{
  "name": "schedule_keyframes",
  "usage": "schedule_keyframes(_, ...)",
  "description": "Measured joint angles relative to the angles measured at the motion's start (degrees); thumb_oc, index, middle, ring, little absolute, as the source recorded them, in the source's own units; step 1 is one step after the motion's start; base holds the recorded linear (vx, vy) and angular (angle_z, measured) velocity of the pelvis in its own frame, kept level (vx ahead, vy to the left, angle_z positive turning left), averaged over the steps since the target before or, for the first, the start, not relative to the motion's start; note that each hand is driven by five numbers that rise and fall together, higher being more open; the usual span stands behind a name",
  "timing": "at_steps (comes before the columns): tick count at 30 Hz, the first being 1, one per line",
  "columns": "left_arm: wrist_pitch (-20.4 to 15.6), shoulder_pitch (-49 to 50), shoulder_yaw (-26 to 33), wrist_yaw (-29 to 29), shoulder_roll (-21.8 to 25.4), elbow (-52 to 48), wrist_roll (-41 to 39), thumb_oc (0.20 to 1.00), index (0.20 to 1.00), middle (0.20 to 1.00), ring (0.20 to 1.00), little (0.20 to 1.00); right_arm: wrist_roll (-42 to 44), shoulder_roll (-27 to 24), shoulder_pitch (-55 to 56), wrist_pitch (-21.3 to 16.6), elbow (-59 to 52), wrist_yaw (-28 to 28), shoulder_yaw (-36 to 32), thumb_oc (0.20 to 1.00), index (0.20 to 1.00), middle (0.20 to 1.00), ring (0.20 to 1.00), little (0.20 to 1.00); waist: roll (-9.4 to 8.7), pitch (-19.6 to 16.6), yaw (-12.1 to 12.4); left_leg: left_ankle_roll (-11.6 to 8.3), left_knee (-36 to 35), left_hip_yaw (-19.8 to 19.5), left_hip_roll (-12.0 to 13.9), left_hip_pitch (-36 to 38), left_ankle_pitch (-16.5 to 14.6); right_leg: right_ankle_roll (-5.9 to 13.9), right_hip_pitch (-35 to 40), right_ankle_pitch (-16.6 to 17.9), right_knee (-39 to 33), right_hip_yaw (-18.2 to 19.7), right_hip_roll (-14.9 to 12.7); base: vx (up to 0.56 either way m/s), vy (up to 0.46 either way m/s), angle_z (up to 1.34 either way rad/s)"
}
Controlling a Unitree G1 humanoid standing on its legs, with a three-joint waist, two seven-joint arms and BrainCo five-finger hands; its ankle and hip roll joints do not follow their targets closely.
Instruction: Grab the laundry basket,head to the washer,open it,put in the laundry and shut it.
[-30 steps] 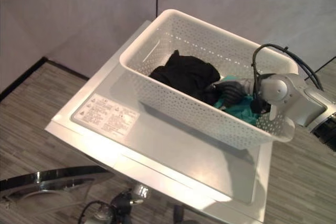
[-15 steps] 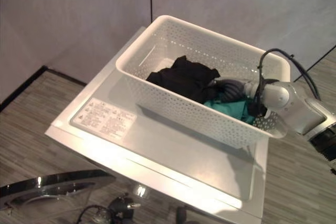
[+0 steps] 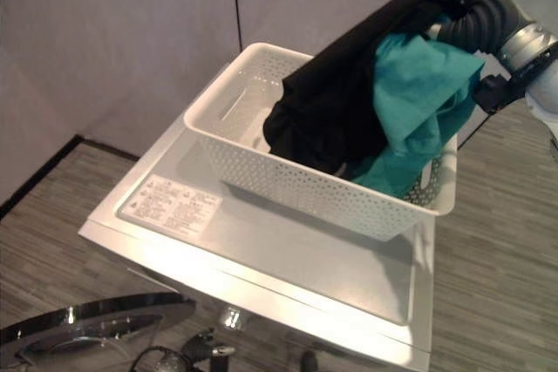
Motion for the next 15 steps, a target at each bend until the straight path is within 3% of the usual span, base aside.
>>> schedule_keyframes(4, 0.01, 0.27, -0.04, 0.56, -0.27, -0.07, -0.01, 1.000, 1.000, 1.000, 1.000, 1.000, -0.17, 2.56, -0.41, -0.82, -0.09, -3.81, -0.43, 0.200, 0.200, 0.200, 0.200, 0.200, -0.03, -0.06, -0.18, 0.06, 0.00, 0.17, 0.01, 0.49, -0.04, 0.00, 0.41, 0.00, 0.00, 0.15, 0.00, 0.01, 0.004, -0.04)
schedule_keyframes(10, 0.02, 0.44, -0.12, 1.37, -0.44, -0.15, -0.01, 1.000, 1.000, 1.000, 1.000, 1.000, -0.27, 4.77, -0.34, -0.82, -0.38, -4.16, -0.61, 0.200, 0.200, 0.200, 0.200, 0.200, -0.17, -0.42, -0.08, 0.10, 0.00, 0.13, 0.01, 0.65, -0.07, 0.00, 0.61, 0.00, 0.00, 0.11, -0.01, 0.00, 0.000, 0.00)
schedule_keyframes(15, 0.02, 0.83, -0.48, 1.60, -0.59, -0.23, -0.01, 1.000, 1.000, 1.000, 1.000, 1.000, -2.92, 9.69, 0.73, 0.08, -0.27, -3.46, 0.80, 0.200, 0.200, 0.200, 0.200, 0.200, -0.38, -1.17, -0.01, 0.10, 0.00, 0.10, 0.01, 0.78, -0.06, 0.00, 0.78, 0.00, 0.00, 0.09, 0.02, 0.00, 0.000, 0.00)
